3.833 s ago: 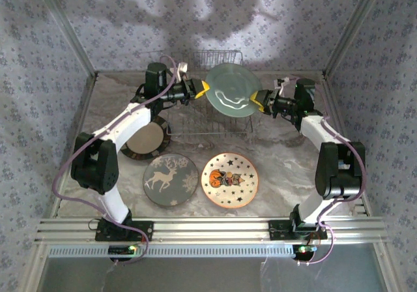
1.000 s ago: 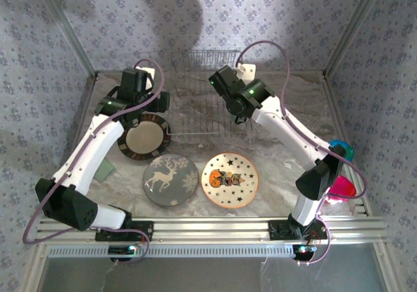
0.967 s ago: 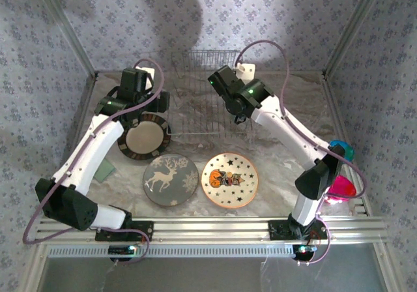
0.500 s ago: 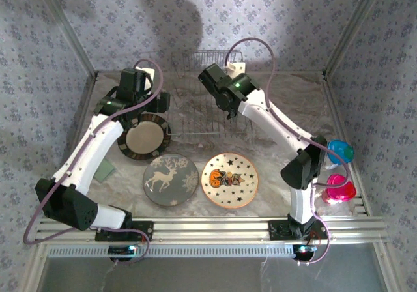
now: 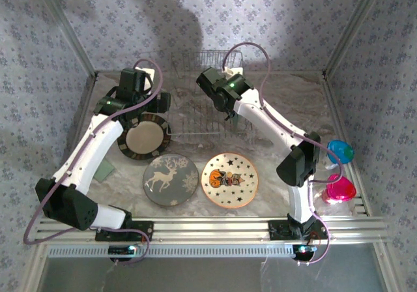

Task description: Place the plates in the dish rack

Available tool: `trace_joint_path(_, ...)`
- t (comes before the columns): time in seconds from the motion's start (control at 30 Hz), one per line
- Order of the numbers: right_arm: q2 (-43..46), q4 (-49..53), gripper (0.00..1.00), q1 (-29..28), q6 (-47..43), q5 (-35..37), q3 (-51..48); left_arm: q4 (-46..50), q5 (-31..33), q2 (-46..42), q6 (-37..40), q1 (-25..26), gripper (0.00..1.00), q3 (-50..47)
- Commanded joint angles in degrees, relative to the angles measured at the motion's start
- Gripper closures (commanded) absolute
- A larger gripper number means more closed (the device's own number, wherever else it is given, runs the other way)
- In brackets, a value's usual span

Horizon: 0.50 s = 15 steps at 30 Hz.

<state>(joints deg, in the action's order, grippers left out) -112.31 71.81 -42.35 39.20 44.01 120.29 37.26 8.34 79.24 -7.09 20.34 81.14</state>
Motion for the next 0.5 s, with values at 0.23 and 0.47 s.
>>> trace_joint_path(0.23, -4.5, 1.3, 1.00, 0.3, 1.1, 3.1, 7.9, -0.9, -0.8, 0.3, -0.4, -0.6, 0.00, 0.0)
trace_joint_path(0.47, -6.0, 1.5, 1.00, 0.5, 2.0, 2.4, 7.6, -0.9, -1.1, 0.6, -0.5, -0.8, 0.01, 0.0)
